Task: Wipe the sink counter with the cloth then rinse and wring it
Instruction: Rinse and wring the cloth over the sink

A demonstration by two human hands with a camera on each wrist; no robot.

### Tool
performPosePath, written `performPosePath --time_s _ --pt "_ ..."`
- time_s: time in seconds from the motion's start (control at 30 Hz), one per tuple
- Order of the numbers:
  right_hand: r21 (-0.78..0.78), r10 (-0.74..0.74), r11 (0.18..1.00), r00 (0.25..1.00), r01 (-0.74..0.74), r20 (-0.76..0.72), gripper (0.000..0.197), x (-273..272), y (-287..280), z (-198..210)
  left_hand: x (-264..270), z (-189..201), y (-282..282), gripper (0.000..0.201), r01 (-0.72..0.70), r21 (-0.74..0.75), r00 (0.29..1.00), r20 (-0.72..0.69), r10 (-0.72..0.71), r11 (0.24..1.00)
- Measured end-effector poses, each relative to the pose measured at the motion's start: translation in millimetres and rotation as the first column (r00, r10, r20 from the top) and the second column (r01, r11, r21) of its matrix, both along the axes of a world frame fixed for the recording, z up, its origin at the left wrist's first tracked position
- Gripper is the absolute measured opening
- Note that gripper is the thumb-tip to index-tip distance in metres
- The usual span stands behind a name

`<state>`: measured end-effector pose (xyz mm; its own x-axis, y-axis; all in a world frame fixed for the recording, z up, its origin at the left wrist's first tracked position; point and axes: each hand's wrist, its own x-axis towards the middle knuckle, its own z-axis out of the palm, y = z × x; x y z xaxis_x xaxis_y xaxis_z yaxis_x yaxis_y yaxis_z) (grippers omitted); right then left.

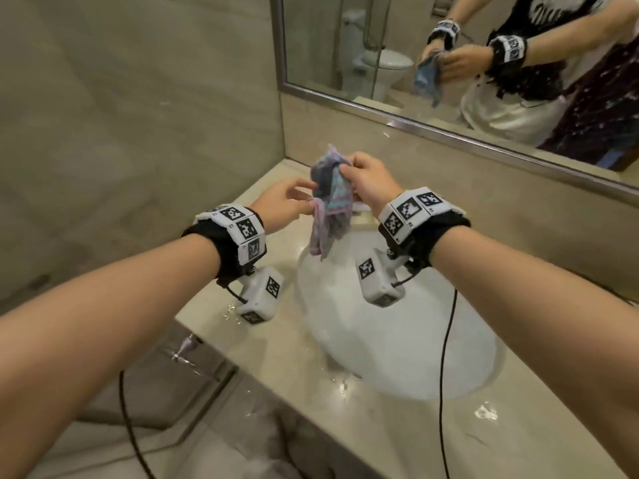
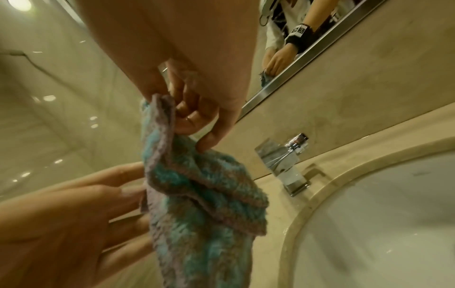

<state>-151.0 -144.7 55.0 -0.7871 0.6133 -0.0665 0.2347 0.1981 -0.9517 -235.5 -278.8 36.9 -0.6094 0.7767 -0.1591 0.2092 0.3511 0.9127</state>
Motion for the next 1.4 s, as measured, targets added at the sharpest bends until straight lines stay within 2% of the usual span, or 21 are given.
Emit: performPosePath --time_s 0.07,0.17,0.27,0.33,0.43,0.5,0.63,0.73,0.8,0.9,1.0,1.03,1.1,1.17,1.23,1.3,1.33,1.37,1.4 --pt "-0.019 0.07 0.997 0.998 -0.07 0.002 0.027 -7.8 -12.8 6.0 0.9 5.2 -12.7 0.038 -0.058 0.031 0.993 0.108 0.055 0.998" --pt "-0.049 0.171 0.984 0.985 -0.171 -0.015 0.028 -17.6 -33.3 15.6 -5.1 6.8 -32.2 0.061 -0.131 0.039 0.991 -0.002 0.131 0.991" --pt "-0.104 0.247 0.962 0.968 -0.251 -0.048 0.025 -26.4 -49.9 25.2 -16.5 8.6 -50.2 0.078 -0.162 0.084 0.986 -0.021 0.165 0.983" --pt "-0.122 0.303 0.943 0.951 -0.309 -0.061 0.022 -33.7 -56.5 29.1 -24.1 8.1 -59.8 0.065 -0.119 0.087 0.993 -0.013 0.12 0.989" --pt "-0.119 0.339 0.932 0.94 -0.341 -0.038 0.026 -44.6 -61.8 32.3 -37.1 2.1 -72.6 0.031 -0.074 0.041 0.997 -0.005 0.075 0.996" --pt "-0.139 0.347 0.928 0.938 -0.346 -0.017 0.026 -50.3 -64.1 32.6 -46.8 -4.4 -81.2 0.017 -0.067 -0.004 0.996 0.055 0.068 0.998" --pt "-0.173 0.311 0.938 0.95 -0.302 0.028 0.028 -64.9 -62.5 21.1 -73.5 -19.5 -95.5 0.019 -0.014 -0.067 0.976 0.217 0.029 0.998" --pt "-0.215 0.196 0.956 0.98 -0.198 -0.031 0.028 -80.3 -55.2 14.0 -96.8 -31.6 -102.4 0.006 0.069 -0.152 0.973 0.23 -0.033 0.986" --pt "-0.221 0.098 0.969 0.994 -0.107 -0.05 0.03 -92.1 -47.4 10.6 -115.7 -41.5 -101.2 0.017 0.109 -0.162 0.971 0.228 -0.07 0.981" --pt "-0.128 0.02 0.992 0.999 -0.013 0.051 0.031 -113.6 -35.6 -2.9 -145.4 -53.1 -94.9 0.023 0.138 -0.184 0.971 0.221 -0.096 0.973" --pt "0.117 -0.086 0.991 0.972 0.062 0.217 0.031 -134.9 -22.1 -23.0 -181.1 -59.8 -83.4 0.013 0.13 -0.156 0.984 0.142 -0.108 0.979" --pt "0.188 -0.124 0.979 0.96 0.077 0.252 0.027 -140.3 -17.2 -29.6 -194.5 -61.0 -77.6 0.018 0.107 -0.145 0.993 0.067 -0.098 0.984" --pt "0.212 -0.155 0.972 0.958 0.104 0.241 0.023 -148.0 -8.3 -40.8 -215.5 -57.7 -65.4 0.019 0.072 -0.146 0.983 -0.157 -0.095 0.987" --pt "0.202 -0.171 0.97 0.97 0.135 0.174 0.026 -151.7 -2.5 -46.2 -229.0 -48.6 -56.2 0.01 0.026 -0.124 0.926 -0.37 -0.07 0.992" --pt "0.255 -0.224 0.949 0.967 0.187 0.123 0.015 -151.8 -1.1 -47.0 -238.2 -45.4 -50.8 0.018 0.01 -0.103 0.849 -0.525 -0.063 0.995" --pt "0.347 -0.257 0.917 0.957 0.198 0.134 0.016 -145.4 1.7 -54.3 -238.2 -50.4 -51.5 0.022 0.041 -0.153 0.754 -0.644 -0.131 0.987" --pt "0.399 -0.251 0.904 0.947 0.155 0.2 0.02 -140.3 0.4 -59.4 -236.3 -58.4 -54.3 0.023 0.071 -0.212 0.722 -0.663 -0.198 0.975" --pt "0.455 -0.216 0.889 0.923 0.05 0.319 0.024 -133.5 -0.8 -67.7 -233.6 -69.8 -58.7 0.025 0.111 -0.318 0.705 -0.642 -0.3 0.942" --pt "0.482 -0.16 0.87 0.864 -0.106 0.478 0.027 -126.1 -2.8 -80.1 -228.1 -83.1 -64.7 0.028 0.172 -0.46 0.681 -0.583 -0.442 0.871"
